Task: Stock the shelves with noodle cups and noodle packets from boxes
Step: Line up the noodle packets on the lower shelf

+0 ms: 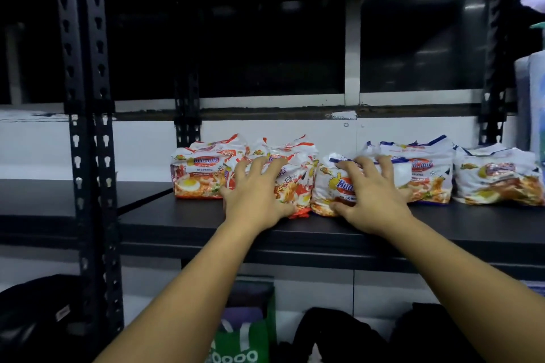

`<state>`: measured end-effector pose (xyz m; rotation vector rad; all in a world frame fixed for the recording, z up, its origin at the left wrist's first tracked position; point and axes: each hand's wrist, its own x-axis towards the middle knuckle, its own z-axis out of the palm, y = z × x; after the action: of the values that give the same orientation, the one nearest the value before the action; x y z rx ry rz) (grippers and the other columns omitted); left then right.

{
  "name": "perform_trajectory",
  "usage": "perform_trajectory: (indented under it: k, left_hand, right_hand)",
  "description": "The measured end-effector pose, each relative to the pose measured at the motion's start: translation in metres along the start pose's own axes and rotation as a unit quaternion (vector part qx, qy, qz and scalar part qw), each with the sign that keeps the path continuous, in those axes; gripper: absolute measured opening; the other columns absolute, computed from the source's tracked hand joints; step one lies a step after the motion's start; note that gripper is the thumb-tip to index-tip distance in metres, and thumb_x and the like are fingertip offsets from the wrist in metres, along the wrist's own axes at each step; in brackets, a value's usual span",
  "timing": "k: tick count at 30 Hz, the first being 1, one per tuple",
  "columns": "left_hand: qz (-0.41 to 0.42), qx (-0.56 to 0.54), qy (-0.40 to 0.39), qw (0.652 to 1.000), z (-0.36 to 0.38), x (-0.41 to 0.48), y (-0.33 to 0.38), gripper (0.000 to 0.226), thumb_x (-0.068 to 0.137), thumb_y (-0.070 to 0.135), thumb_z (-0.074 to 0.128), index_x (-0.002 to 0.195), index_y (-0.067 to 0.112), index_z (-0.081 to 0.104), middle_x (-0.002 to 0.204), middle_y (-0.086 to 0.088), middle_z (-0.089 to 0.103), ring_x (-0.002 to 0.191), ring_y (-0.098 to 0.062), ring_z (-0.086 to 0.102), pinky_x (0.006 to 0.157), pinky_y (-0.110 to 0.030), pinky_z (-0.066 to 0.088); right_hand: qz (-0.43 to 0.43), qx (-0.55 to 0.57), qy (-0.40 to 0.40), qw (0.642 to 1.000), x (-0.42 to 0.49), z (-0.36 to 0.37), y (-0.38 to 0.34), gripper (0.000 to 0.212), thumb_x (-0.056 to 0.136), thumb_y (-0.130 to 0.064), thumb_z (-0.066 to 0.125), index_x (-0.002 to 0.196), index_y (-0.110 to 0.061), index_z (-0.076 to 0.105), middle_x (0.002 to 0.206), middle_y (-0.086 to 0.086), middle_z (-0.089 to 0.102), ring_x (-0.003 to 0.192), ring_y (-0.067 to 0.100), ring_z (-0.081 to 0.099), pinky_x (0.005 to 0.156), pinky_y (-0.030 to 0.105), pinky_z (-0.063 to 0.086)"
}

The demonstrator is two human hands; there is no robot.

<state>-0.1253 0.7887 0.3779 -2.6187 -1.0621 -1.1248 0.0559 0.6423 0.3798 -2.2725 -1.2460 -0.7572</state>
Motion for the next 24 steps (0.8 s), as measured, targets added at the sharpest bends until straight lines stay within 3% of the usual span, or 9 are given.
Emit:
perform_trajectory:
  k: [15, 24]
  left_hand:
    - [-0.085, -0.01, 0.002, 0.996, -0.034, -0.001, -0.11, 0.098, 0.069, 0.054, 0.086, 0.146, 0.052, 0.026, 0.158, 0.009, 0.025, 0.149, -0.024, 0.012, 0.102, -0.074, 0.038]
    - [-0.119, 0.01, -0.036, 0.992, -0.028, 0.022, -0.137, 0.109, 0.067, 0.054, 0.088, 0.151, 0.048, 0.019, 0.164, 0.006, 0.013, 0.154, -0.028, -0.002, 0.111, -0.073, 0.03]
  right_hand:
    - [-0.006, 0.012, 0.005, 1.0, 0.003, 0.007, 0.002, 0.085, 0.081, -0.066, 0.07, 0.147, -0.052, 0.019, 0.16, -0.013, 0.016, 0.151, 0.024, -0.007, 0.099, 0.075, 0.033]
    - [-0.006, 0.011, 0.012, 1.0, 0.001, 0.007, 0.001, 0.084, 0.082, -0.067, 0.069, 0.148, -0.05, 0.019, 0.159, -0.012, 0.015, 0.151, 0.024, -0.008, 0.099, 0.074, 0.037]
